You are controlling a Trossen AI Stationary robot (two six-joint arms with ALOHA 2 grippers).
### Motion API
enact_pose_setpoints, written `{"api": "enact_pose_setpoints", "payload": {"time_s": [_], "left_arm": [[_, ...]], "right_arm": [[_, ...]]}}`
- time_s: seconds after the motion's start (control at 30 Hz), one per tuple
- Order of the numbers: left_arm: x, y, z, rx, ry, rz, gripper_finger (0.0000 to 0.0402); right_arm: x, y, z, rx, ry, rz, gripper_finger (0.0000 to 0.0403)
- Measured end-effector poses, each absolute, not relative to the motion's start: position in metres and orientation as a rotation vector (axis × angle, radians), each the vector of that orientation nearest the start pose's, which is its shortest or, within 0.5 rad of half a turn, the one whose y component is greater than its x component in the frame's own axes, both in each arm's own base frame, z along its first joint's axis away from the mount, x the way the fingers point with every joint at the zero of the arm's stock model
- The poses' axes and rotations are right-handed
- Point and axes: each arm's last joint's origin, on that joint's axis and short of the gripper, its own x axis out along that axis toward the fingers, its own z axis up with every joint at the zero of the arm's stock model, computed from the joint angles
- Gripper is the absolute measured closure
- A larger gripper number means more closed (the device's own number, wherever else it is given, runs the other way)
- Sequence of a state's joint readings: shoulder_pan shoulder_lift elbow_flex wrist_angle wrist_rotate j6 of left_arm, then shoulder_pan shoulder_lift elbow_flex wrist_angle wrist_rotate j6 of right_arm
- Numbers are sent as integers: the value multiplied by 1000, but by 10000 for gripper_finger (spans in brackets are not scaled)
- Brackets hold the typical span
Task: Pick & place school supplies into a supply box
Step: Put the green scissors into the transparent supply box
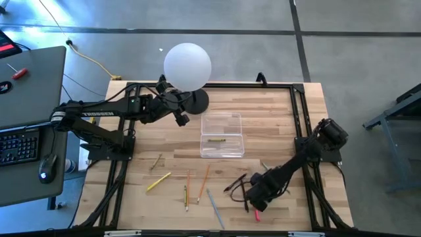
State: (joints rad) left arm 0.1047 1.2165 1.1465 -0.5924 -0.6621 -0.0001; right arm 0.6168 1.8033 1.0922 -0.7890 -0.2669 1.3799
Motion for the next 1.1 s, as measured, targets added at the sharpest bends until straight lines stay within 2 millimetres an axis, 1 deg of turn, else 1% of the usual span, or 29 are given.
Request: {"api": "enact_pose_setpoints", "payload": {"time_s": [0.07, 0.13, 0.3, 0.47, 0.57, 0.67, 0.8, 0.97, 1.1], "left_arm": [[245, 44, 338, 184, 648, 739, 243], [246, 44, 339, 180, 644, 740, 243], [246, 44, 339, 180, 643, 740, 243], [246, 44, 339, 184, 645, 738, 243], [246, 44, 339, 204, 653, 732, 243], [246, 44, 339, 209, 655, 732, 243], [246, 44, 339, 215, 658, 729, 243], [245, 43, 339, 241, 669, 692, 243], [244, 43, 338, 248, 685, 690, 243]], "right_arm": [[257, 191, 169, 792, 1635, -366, 347], [263, 195, 183, 801, 1611, -325, 341], [271, 203, 220, 804, 1540, -281, 345], [278, 205, 248, 740, 1462, -268, 348], [281, 196, 258, 652, 1392, -320, 341], [288, 181, 263, 537, 1328, -361, 340], [304, 151, 264, 411, 1280, -374, 346], [325, 99, 264, 282, 1290, -346, 347], [334, 54, 263, 194, 1322, -326, 347]]}}
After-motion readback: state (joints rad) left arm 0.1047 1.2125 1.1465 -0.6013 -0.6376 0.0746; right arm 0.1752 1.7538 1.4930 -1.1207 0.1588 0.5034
